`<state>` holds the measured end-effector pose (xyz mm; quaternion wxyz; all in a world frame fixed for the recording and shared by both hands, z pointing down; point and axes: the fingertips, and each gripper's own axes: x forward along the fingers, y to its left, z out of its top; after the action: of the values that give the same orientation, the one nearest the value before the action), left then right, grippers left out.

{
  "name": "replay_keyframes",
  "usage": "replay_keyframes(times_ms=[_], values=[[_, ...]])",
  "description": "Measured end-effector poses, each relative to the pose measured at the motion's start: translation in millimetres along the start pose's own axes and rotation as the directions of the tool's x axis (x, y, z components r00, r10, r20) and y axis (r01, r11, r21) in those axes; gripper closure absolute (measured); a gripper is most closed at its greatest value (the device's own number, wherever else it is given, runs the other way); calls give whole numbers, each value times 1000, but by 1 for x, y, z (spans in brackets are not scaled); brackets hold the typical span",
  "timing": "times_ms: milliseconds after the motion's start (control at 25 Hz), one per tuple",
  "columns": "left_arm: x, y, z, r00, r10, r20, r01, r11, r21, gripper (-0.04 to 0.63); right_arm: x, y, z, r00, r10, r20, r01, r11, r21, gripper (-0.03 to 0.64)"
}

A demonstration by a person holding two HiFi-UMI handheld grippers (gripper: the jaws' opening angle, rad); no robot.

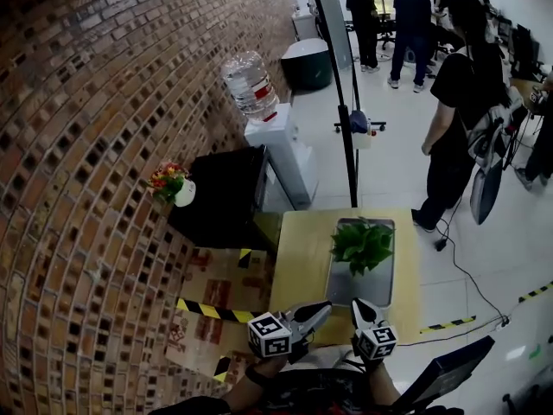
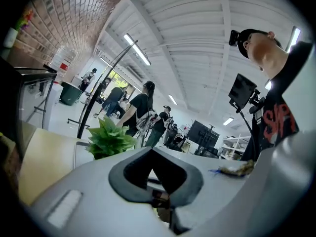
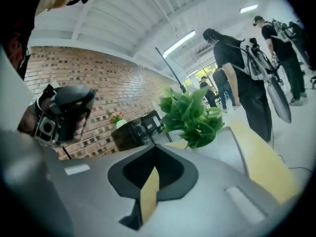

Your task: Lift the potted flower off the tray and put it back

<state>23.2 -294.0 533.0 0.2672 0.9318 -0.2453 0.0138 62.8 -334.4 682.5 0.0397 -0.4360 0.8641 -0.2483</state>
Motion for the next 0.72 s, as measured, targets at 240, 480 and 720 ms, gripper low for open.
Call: replay_keyframes(times_ms=[240, 480, 720], values=[[7, -59, -30, 998, -49, -40, 50, 998, 35, 595, -46, 36, 67, 989, 89, 118, -83, 995, -52, 617], [-38, -99, -36, 998, -68, 0, 68, 991, 112, 595, -111, 101, 107, 946, 175, 273, -191, 981, 35, 617], [-114, -172, -16, 990, -121, 70, 99, 962, 255, 595, -161, 206, 132, 946, 179, 270, -140, 978, -157, 617]])
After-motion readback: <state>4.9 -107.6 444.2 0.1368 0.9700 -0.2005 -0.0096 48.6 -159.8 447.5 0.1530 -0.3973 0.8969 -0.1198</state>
